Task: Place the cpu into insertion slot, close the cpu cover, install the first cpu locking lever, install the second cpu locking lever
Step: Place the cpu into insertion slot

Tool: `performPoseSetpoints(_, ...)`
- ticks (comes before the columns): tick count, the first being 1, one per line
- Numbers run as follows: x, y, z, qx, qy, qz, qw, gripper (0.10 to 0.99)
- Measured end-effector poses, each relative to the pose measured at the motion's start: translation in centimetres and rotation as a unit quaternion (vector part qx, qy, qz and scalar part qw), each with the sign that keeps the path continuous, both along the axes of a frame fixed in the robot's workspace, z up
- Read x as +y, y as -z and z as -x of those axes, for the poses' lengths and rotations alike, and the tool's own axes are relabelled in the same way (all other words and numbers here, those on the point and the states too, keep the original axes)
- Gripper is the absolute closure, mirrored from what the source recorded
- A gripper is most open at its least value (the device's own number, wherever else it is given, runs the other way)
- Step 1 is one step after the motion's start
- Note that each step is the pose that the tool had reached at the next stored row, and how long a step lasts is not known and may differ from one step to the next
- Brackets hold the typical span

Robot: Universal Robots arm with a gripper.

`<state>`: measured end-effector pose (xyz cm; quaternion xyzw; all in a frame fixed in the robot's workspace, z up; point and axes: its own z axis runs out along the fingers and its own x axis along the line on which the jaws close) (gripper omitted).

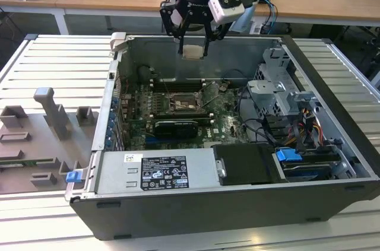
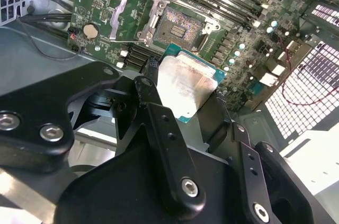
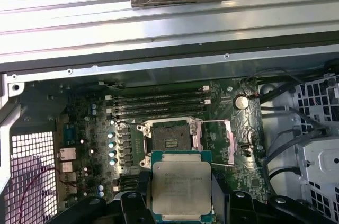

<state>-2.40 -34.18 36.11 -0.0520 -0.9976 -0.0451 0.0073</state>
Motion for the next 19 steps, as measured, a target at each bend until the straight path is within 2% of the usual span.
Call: performPoseSetpoints(19, 0.00, 0.02, 0.01, 0.0000, 0.018, 0.0000, 0.9998, 0.545)
